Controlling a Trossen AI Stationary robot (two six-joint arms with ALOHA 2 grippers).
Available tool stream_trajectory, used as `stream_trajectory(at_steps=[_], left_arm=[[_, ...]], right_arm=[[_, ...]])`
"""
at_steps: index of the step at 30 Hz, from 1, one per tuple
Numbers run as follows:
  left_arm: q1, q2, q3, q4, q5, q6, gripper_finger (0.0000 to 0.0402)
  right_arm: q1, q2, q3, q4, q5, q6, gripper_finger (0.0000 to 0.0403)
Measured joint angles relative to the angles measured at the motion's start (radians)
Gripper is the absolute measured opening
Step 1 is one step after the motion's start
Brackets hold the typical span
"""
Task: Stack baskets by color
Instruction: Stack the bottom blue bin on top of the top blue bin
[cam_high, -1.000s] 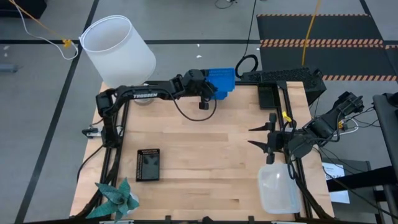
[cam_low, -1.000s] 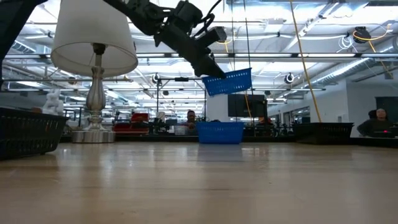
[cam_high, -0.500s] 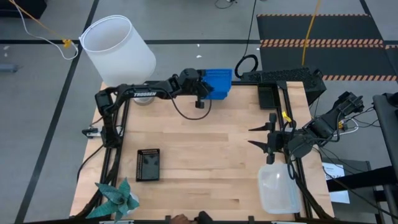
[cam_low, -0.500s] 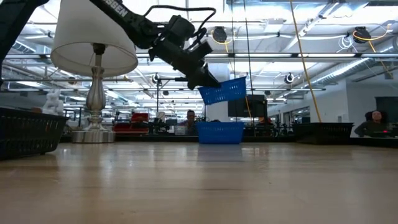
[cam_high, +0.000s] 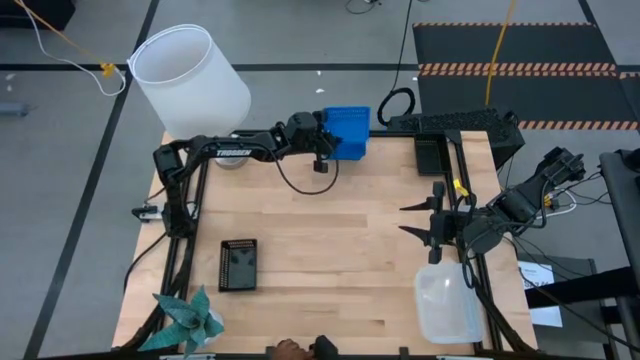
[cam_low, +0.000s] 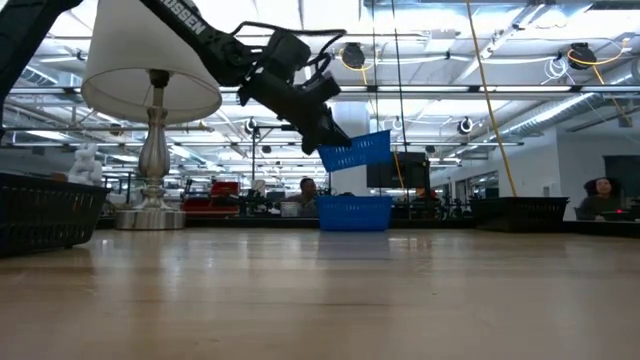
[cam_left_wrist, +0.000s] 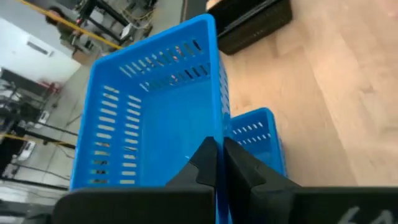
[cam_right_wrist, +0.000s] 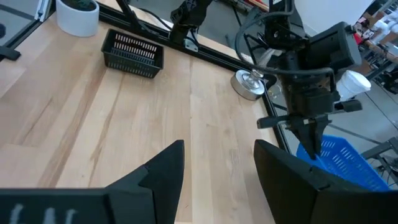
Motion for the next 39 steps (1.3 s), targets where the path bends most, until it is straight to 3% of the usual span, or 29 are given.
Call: stream_trajectory(at_steps=[10, 19, 39], left_arm=[[0.026, 0.003, 0.020, -0.008, 0.006, -0.087, 0.0007], [0.027, 0.015, 0.020, -0.055, 0.082, -0.068, 0.0008], [0.039, 0.067, 0.020, -0.065, 0.104, -0.106, 0.0020]], right_arm=[[0.000, 0.000, 0.000, 0.010, 0.000, -0.038, 0.0187], [0.000, 0.000, 0.000, 0.011, 0.000, -0.033, 0.0187], [0.000, 0.000, 0.000, 0.011, 0.000, -0.033, 0.0187]])
